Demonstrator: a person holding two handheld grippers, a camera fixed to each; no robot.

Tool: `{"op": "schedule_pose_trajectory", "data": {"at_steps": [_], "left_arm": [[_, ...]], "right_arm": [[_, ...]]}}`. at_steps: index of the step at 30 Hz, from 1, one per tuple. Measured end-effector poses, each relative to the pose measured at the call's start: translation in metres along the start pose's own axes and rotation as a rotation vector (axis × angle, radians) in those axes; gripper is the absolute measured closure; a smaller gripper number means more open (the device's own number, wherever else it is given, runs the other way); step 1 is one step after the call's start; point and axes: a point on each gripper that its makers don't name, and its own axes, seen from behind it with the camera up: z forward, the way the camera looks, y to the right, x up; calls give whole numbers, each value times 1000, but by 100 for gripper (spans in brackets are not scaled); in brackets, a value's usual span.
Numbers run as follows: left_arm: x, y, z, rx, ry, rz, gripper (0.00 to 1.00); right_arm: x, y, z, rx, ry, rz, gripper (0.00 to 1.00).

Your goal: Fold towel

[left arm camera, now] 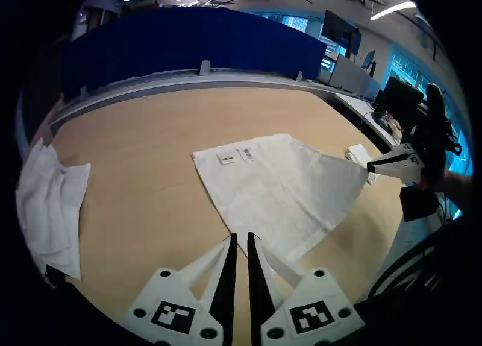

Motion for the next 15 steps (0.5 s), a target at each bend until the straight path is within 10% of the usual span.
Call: {"op": "schedule_pose_trajectory", "data": {"at_steps": [11,15], "left_arm": [[-19,8,10,-15,-29,47,88],[-37,13,19,-22,-70,82,66]], "right_arm": [[-17,-2,6,6,-33,-1,97],[-16,-1,6,6,-35,-5,97]]}}
